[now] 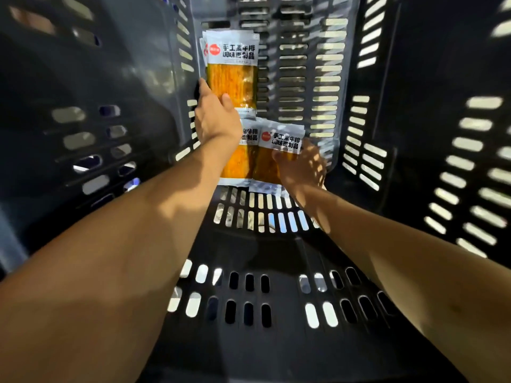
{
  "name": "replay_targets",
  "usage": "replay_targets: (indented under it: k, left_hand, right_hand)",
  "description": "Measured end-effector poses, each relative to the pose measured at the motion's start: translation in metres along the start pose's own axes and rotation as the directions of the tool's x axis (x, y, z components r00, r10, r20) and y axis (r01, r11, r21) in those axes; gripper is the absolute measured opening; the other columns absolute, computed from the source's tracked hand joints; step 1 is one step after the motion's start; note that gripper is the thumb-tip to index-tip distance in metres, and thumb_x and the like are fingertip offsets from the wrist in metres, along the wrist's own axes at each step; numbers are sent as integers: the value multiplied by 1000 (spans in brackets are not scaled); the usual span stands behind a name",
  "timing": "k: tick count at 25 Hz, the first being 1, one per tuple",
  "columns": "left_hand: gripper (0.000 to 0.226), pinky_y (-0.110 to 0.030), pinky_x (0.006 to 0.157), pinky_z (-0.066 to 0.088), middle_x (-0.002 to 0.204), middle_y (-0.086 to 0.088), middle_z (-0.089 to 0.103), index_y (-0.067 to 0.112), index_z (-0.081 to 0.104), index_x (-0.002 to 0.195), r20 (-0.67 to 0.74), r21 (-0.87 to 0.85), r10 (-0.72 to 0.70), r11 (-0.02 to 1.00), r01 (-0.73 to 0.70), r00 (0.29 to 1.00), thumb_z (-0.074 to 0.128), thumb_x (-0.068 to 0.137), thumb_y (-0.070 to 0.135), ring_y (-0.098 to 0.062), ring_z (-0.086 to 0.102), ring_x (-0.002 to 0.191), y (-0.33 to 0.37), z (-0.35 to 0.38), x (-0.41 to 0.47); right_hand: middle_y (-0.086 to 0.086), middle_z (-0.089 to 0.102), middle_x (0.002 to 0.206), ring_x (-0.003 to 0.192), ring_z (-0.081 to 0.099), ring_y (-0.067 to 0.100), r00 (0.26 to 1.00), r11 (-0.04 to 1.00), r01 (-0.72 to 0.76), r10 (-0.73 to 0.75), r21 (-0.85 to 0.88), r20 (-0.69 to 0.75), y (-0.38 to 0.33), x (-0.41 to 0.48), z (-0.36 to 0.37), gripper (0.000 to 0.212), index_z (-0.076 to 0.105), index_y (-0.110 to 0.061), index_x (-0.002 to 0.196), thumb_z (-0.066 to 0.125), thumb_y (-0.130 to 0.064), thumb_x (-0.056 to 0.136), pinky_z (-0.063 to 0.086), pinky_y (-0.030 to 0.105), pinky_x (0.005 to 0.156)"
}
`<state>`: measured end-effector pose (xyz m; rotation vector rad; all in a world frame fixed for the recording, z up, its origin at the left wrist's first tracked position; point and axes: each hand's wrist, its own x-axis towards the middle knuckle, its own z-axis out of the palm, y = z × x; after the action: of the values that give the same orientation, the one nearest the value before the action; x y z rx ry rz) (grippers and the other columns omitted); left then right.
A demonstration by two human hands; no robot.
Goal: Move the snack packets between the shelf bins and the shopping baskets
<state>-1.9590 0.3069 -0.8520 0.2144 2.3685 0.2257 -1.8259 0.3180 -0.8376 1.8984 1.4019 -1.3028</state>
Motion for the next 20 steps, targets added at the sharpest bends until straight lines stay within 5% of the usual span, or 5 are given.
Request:
replay_targets:
  k: [4,7,14,20]
  left_hand:
    - [50,-38,106,30,146,-9,43,17,24,149,28,40,100,994,-101,995,36,101,24,-29,41,131,-3,-33,-42]
    - [43,-40,101,41,133,-9,56,20,39,143,95,22,195,980,-198,976,42,100,24,-29,54,119,3,-75,-97]
    - [36,-35,92,49,120,-4,64,19,52,132,337,-47,161,987,-154,928,48,98,29,-21,62,101,57,-220,-255]
    - [35,-31,90,46,117,-9,65,15,54,130,177,-200,284,948,-248,942,51,96,23,-25,60,111,111,-338,-375]
  right_hand:
    - [15,38,145,132,39,30,997,996,69,-67,-63,41,5,-26,-24,66,22,-11,147,51,-37,95,38,37,105]
    - [20,48,134,121,49,28,970,999,26,-19,-24,244,-4,-76,-70,47,39,-3,134,36,-35,100,41,30,100]
    - [6,64,118,100,61,27,901,892,431,-415,-136,128,-57,-249,-225,42,39,-13,130,52,-31,94,48,34,83]
    - [3,63,113,104,60,26,803,788,596,-589,-156,90,-74,-398,-361,37,46,-16,127,54,-29,93,39,28,73]
